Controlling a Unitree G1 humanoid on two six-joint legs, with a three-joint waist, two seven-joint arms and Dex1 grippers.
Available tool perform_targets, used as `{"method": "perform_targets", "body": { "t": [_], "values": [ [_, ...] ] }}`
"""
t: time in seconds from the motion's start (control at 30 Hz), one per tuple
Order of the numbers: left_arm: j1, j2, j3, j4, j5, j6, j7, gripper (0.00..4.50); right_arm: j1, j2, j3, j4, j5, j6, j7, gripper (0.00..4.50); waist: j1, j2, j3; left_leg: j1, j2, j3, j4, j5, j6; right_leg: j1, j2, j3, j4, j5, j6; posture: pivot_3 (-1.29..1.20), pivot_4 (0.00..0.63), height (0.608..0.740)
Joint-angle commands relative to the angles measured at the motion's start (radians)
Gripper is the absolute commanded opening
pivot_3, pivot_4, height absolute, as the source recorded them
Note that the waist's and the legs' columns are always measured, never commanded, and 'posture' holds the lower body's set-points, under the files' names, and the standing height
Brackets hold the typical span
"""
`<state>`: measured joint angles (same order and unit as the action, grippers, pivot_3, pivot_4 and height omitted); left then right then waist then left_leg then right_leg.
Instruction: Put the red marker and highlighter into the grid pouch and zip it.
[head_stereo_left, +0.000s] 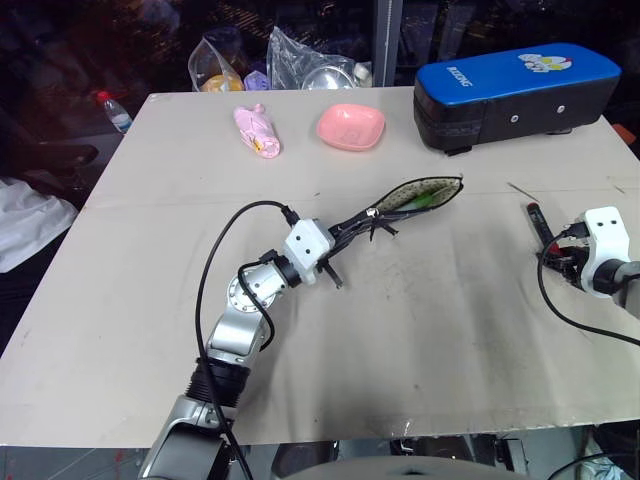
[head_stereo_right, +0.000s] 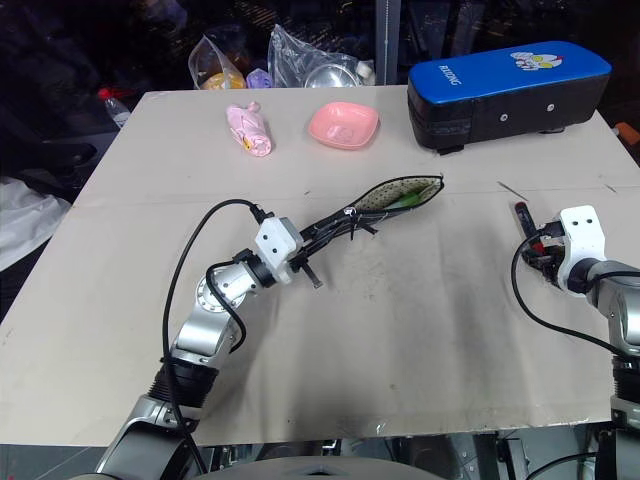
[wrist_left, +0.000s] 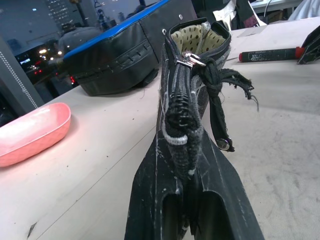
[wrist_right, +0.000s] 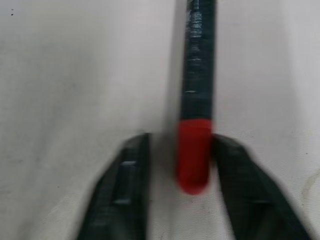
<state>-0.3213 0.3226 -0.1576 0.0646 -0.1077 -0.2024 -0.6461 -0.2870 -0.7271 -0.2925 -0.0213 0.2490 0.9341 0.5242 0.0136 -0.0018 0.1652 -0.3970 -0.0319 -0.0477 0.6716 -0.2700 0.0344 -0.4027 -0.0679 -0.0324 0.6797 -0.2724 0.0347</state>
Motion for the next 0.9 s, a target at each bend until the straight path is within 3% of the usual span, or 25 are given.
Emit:
{"method": "perform_targets", "body": {
  "t": [0.03,0.13,0.27,0.37,0.57,0.7,0.9],
  "values": [
    [-0.013,-0.003,0.008,-0.030,-0.001,-0.016,0.002,0.00,-0.045,-0.036,-0.043,0.014,-0.019,-0.095,-0.025,0.16,0.000,0.000,0.000,0.000,0.000,0.000,0.000,0.000,0.000,0.000,0.000,0.000,0.000,0.000,0.000,0.00,0.150,0.737],
    [-0.013,-0.004,0.006,-0.021,0.002,-0.022,0.001,0.00,-0.078,-0.071,-0.032,0.045,-0.039,-0.238,0.000,0.17,0.000,0.000,0.000,0.000,0.000,0.000,0.000,0.000,0.000,0.000,0.001,0.001,0.000,0.000,0.000,0.00,0.150,0.737],
    [-0.012,-0.003,0.008,-0.018,0.003,-0.024,0.000,0.00,-0.113,-0.116,-0.012,0.028,-0.015,-0.496,0.152,0.17,-0.002,0.000,0.000,0.000,0.000,0.001,0.000,0.000,0.000,0.000,0.005,0.001,0.000,0.000,0.000,0.00,0.150,0.737],
    [-0.010,0.001,0.009,-0.014,0.003,-0.023,-0.006,0.00,-0.111,-0.212,0.099,-0.023,-0.090,-0.819,0.340,0.17,-0.002,0.000,0.000,0.000,0.001,0.001,0.000,0.000,0.000,0.000,0.005,0.001,-0.001,0.000,0.000,0.00,0.150,0.737],
    [-0.017,0.001,0.006,0.001,0.006,-0.028,-0.015,0.00,-0.196,-0.265,0.228,0.016,-0.152,-1.109,0.502,0.17,-0.002,0.000,0.000,0.001,0.002,0.001,0.001,0.000,-0.001,0.000,0.004,0.002,-0.001,0.000,0.001,0.00,0.150,0.737],
    [-0.022,0.002,0.000,0.009,0.007,-0.032,-0.024,0.00,-0.328,-0.267,0.338,0.101,-0.255,-1.328,0.558,0.17,-0.002,0.000,0.000,0.001,0.001,0.002,0.002,0.002,-0.003,0.000,0.004,0.003,-0.001,0.001,0.001,0.00,0.150,0.737],
    [-0.028,0.002,-0.003,0.002,0.009,-0.025,-0.030,0.00,-0.516,-0.229,0.471,0.283,-0.447,-1.554,0.524,0.17,0.000,0.000,0.000,0.000,0.001,0.002,0.002,0.002,-0.003,0.000,0.003,0.003,-0.001,0.001,0.001,0.00,0.150,0.737]
  ]
}}
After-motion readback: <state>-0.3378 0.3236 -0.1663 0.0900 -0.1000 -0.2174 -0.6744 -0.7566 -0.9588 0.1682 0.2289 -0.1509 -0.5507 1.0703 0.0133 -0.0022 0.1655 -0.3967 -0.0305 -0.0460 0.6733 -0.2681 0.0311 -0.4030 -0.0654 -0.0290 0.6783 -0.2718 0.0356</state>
